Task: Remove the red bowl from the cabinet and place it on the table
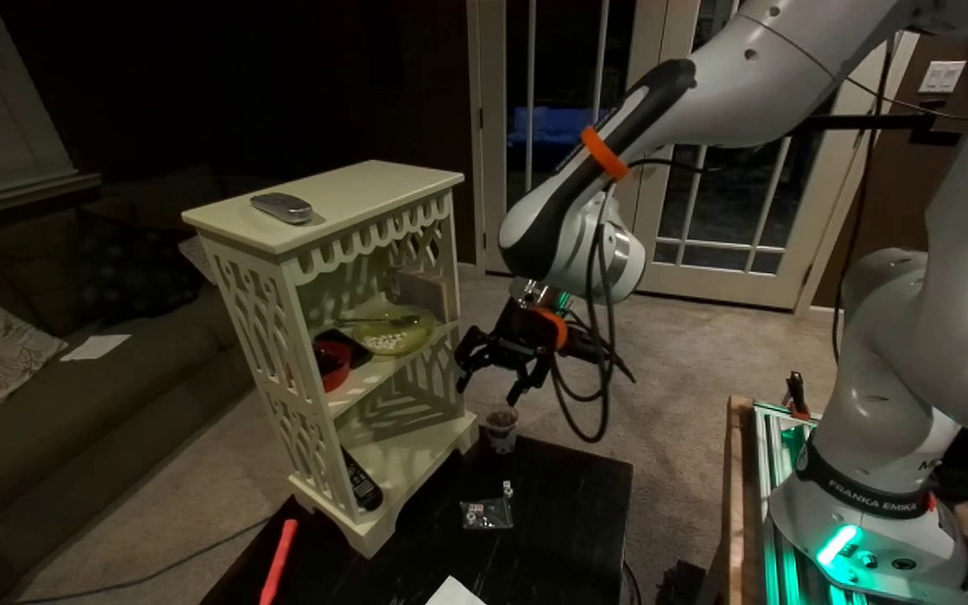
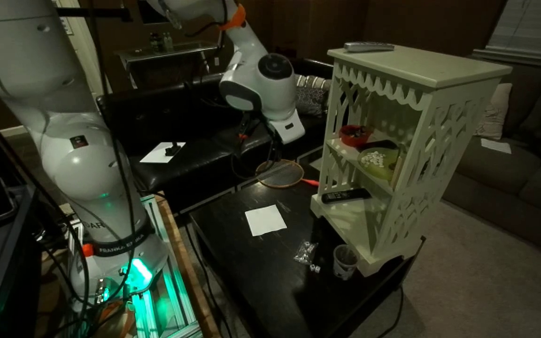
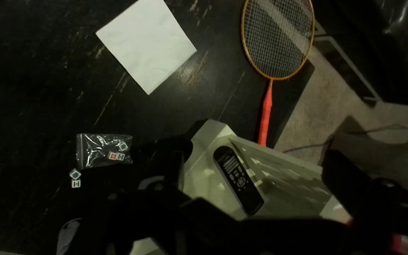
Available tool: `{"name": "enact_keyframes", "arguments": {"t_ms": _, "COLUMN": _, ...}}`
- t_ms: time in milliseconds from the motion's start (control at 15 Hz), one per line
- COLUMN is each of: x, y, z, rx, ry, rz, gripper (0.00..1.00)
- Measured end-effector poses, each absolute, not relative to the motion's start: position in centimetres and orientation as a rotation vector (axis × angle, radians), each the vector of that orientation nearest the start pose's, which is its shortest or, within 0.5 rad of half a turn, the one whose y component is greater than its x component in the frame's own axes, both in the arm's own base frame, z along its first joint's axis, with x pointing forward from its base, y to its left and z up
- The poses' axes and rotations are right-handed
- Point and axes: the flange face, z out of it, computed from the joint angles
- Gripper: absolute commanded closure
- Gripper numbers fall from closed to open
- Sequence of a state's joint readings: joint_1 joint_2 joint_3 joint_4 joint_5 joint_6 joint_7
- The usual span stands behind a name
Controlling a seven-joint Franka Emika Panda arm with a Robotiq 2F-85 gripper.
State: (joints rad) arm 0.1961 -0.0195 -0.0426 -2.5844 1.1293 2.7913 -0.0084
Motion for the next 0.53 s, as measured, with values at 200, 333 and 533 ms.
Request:
{"name": "enact_keyframes", "arguments": {"t_ms": 200, "x": 46.9, "y": 2.6, "z": 26.2, "rx": -2.271, "ry": 1.27, "rz": -0.266, "gripper": 0.0}}
{"name": "enact_keyframes", "arguments": {"t_ms": 333, "x": 47.8, "y": 2.4, "z": 25.4, "rx": -2.251, "ry": 1.303, "rz": -0.265, "gripper": 0.0}}
{"name": "enact_keyframes", "arguments": {"t_ms": 533, "x": 48.1, "y": 2.4, "z": 25.3, "rx": -2.229, "ry": 1.329, "rz": -0.272, "gripper": 0.0}}
